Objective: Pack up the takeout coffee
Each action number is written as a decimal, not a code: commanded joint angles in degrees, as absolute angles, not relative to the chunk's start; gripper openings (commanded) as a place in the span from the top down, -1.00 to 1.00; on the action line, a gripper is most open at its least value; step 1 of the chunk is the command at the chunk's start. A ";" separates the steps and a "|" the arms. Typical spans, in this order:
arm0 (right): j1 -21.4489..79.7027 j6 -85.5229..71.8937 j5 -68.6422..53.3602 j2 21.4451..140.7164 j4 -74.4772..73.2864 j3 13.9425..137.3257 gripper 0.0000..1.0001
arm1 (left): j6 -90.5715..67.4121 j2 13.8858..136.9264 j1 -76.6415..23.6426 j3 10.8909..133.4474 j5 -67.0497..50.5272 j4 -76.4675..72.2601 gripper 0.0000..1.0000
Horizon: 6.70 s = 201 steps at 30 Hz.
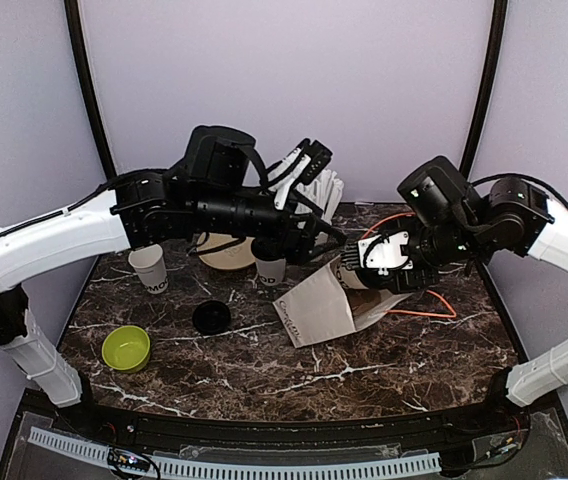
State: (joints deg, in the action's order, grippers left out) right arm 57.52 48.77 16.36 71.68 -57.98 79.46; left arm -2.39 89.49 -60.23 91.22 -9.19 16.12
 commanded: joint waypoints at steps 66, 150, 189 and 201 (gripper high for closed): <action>54.24 38.58 12.62 73.85 -59.72 84.38 0.01 | -11.55 105.32 -63.46 111.91 -10.88 40.59 -0.07; 67.45 36.52 30.46 69.16 -67.44 67.59 0.06 | -3.38 93.16 -42.82 91.27 -7.48 12.24 -0.31; 72.72 42.13 37.14 58.63 -61.02 56.00 0.11 | -4.15 97.18 -37.58 88.40 -16.72 8.63 -0.31; 68.60 44.04 38.97 61.70 -52.23 53.74 0.09 | -4.22 96.42 -37.33 87.11 -18.18 8.25 -0.31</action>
State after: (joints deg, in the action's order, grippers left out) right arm 70.76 43.57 37.82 61.04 -57.06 54.48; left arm -3.70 97.82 -37.74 88.71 -16.99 9.67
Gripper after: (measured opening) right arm 0.701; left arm 0.653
